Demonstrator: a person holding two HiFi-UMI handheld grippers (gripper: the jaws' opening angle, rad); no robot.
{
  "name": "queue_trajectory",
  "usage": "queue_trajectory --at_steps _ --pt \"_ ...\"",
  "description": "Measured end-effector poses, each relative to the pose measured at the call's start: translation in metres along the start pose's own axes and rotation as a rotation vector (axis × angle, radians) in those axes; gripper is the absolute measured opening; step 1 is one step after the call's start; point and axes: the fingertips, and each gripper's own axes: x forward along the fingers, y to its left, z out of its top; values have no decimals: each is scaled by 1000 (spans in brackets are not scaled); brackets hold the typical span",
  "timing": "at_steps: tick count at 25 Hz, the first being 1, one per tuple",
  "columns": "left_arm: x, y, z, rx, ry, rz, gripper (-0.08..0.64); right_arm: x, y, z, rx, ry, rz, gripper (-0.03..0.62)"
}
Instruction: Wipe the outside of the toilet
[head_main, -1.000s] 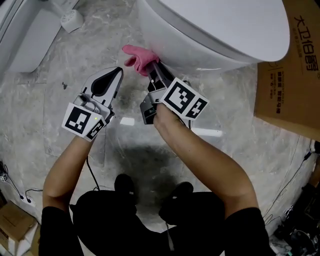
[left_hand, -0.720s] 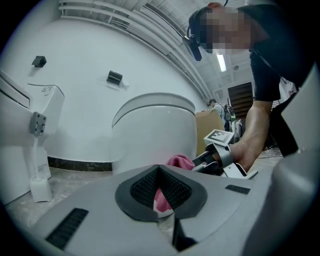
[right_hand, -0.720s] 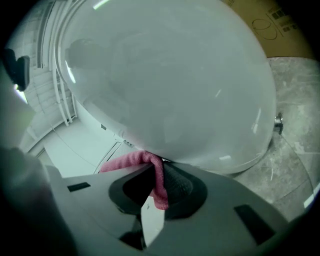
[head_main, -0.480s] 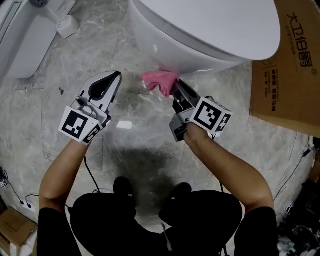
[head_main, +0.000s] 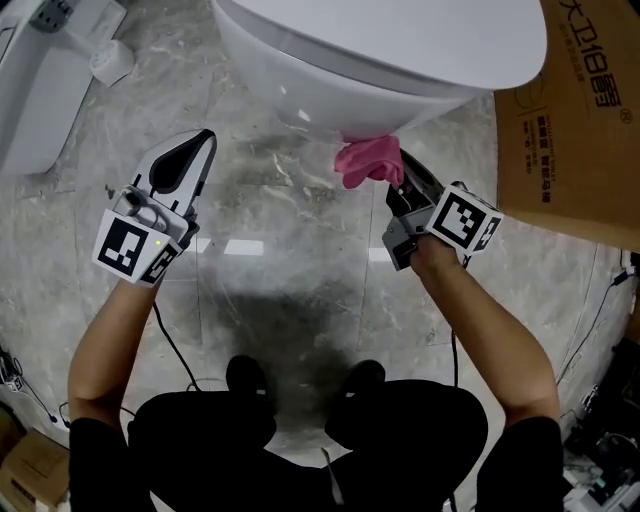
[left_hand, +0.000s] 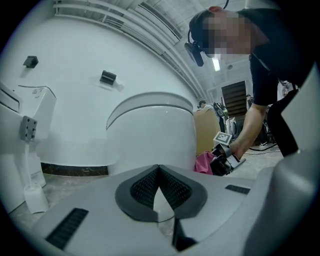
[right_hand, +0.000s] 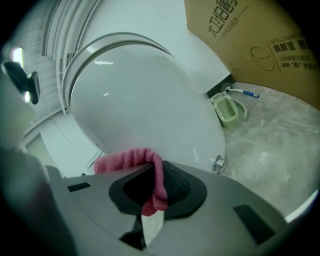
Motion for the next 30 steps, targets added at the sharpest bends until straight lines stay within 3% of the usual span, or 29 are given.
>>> queue_trajectory --at_steps 3,8,11,14,19,22,25,30 --pt "0 -2 -1 -5 2 -3 14 -2 -13 10 -63 17 -4 63" --pt "1 -16 1 18 5 -18 14 -7 -50 43 -152 -6 -84 63" --pt "2 -26 1 33 34 -15 14 -9 -76 84 -183 -68 -145 61" --pt "4 -30 0 19 46 -18 14 3 -91 121 -282 -53 -190 61" --pt "7 -33 2 2 28 -23 14 8 -101 146 -316 -119 -207 61" --pt "4 -36 3 9 6 -23 14 -4 -102 132 -299 -116 -167 63" --pt "-2 -37 -2 -11 0 -4 14 -28 -90 75 -299 13 -85 61" --pt "-5 -29 -14 -33 35 12 14 -51 0 -14 -223 151 151 61"
